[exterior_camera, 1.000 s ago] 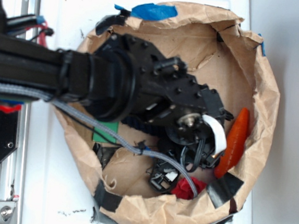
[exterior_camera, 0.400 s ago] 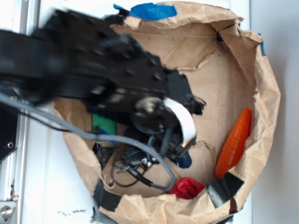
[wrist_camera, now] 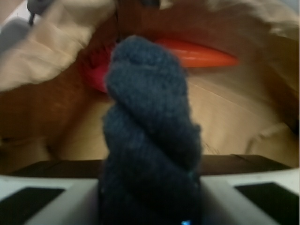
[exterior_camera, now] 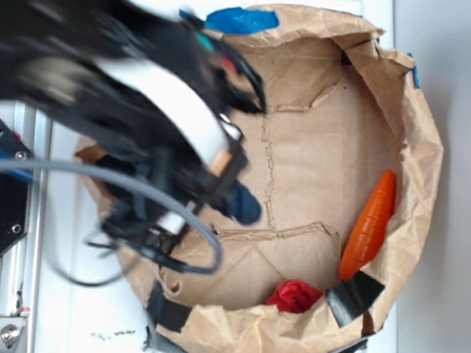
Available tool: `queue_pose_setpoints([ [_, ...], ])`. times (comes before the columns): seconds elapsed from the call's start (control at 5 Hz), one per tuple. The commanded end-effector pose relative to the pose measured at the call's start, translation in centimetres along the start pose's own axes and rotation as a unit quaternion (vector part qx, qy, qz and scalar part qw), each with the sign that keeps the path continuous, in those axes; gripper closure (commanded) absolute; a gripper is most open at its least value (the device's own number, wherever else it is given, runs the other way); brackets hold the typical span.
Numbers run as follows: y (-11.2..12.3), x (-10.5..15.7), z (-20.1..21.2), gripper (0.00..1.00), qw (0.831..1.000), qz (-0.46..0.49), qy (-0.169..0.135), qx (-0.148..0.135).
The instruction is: Grab the blue rope.
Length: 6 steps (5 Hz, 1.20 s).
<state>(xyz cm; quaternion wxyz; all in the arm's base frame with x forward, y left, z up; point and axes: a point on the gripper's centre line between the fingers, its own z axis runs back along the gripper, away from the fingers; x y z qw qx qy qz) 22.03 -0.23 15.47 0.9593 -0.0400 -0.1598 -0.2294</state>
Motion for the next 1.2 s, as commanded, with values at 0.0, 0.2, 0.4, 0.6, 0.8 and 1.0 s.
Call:
queue_pose_setpoints([
  [0.0,0.3,0.1,6.9,1.0,0.99,0.128,0.011,0.05],
  [0.2,2.4,0.7,5.9,1.0,0.974,0.216,0.063,0.021],
  [0.4,3.6,1.5,4.9,1.0,0.969,0.233,0.085,0.009],
  [0.6,4.2,2.8,4.3,1.0,0.965,0.242,0.098,0.009],
  [0.8,4.3,3.5,4.2,1.0,0.969,0.231,0.086,0.005],
  [1.0,4.2,3.5,4.5,1.0,0.971,0.222,0.092,0.019],
])
